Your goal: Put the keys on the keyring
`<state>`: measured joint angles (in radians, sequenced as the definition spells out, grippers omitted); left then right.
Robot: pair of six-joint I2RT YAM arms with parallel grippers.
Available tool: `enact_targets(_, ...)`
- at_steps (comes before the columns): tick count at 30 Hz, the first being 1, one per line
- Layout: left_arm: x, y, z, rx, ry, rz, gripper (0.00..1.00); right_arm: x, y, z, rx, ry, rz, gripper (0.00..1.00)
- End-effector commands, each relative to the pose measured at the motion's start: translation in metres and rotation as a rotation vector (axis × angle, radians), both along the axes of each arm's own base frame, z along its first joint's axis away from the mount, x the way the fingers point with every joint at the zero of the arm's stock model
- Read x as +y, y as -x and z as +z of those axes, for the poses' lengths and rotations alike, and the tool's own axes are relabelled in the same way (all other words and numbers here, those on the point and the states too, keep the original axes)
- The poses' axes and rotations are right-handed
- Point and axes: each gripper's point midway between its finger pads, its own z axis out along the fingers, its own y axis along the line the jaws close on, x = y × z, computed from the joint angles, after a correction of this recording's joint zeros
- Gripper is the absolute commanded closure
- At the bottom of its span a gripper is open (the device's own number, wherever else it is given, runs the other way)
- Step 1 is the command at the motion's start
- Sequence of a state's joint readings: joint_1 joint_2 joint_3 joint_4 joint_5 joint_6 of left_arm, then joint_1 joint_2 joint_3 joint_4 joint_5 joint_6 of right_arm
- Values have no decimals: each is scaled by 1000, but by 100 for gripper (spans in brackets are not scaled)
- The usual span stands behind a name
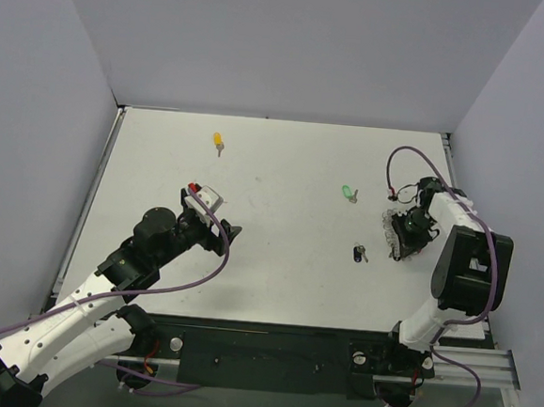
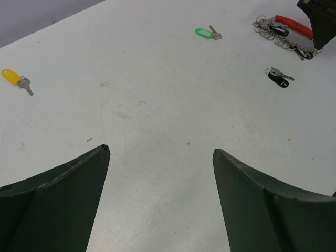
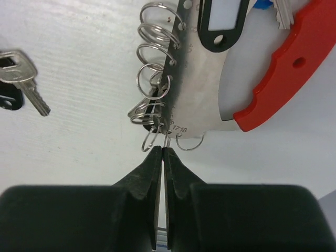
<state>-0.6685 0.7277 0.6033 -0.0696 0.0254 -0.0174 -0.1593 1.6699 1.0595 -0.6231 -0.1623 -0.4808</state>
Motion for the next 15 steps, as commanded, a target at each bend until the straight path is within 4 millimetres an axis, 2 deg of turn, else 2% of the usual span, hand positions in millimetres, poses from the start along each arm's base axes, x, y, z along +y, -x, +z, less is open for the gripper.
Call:
enact_targets(1,-4,0,17,-48,30,-18,10,4,2,0,61,-76,-88,100)
enact_targets(9,-4,-1,17,-47,28,-18,10,-2,5,-6,75,-50,-110,100)
enact_targets(15,-5,0,18,-50,31,-22,10,-7,6,-6,70,-22,-115,92)
